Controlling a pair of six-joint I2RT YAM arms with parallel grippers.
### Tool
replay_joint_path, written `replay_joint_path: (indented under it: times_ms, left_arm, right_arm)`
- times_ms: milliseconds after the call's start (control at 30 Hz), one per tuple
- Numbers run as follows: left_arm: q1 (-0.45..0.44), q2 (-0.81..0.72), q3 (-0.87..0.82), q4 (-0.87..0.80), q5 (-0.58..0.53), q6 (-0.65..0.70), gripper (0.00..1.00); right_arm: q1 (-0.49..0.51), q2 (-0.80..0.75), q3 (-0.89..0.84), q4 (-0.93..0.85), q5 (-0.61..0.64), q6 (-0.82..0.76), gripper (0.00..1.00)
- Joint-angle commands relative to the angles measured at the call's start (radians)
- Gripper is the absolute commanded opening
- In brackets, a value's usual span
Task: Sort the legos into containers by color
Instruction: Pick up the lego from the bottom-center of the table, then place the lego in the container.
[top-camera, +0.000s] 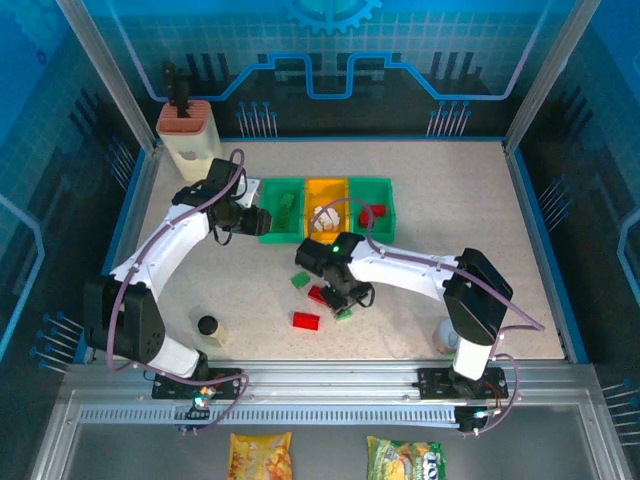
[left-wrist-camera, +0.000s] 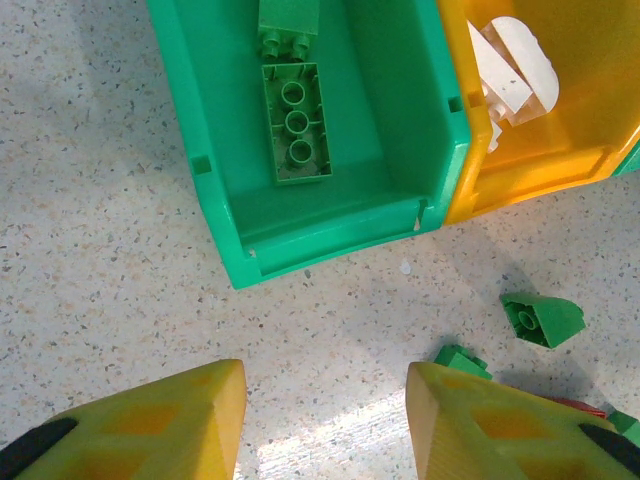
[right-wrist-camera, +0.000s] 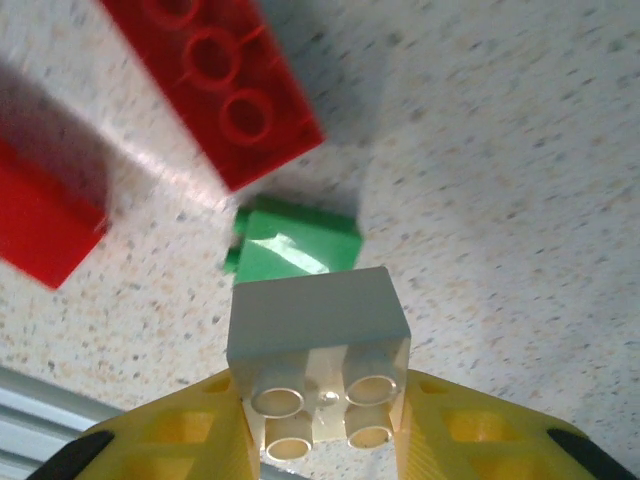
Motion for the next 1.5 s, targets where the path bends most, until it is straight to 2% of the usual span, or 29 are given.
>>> replay_joint_path:
  times_ms: [0, 200, 533, 1133, 1467]
  left_arm:
    - [0.004, 0.009, 0.001, -0.017, 0.022, 0.023, 0.47]
    - [0.004, 0.01, -0.001, -0.018, 0.003, 0.018, 0.47]
    - [0.003, 0.013, 0.002, -0.018, 0.025, 0.011, 0.47]
    - [0.004, 0.008, -0.008, -0.011, 0.031, 0.015, 0.47]
    - [0.004, 0.011, -0.009, -0.011, 0.031, 0.01, 0.47]
  right_arm:
    - [-0.058, -0.028, 0.047, 0.0, -0.001, 0.019, 0.36]
    - [-0.167, 0.008, 0.133, 0.045, -0.002, 0.048, 0.36]
    - [-0.286, 0.135, 0.325, 0.122, -0.025, 0.041, 0.36]
    - [-0.398, 0.477, 0.752, 0.19, -0.09, 0.036, 0.37]
    - [-0.421, 0.627, 0.916, 0.206, -0.127, 0.029, 0.37]
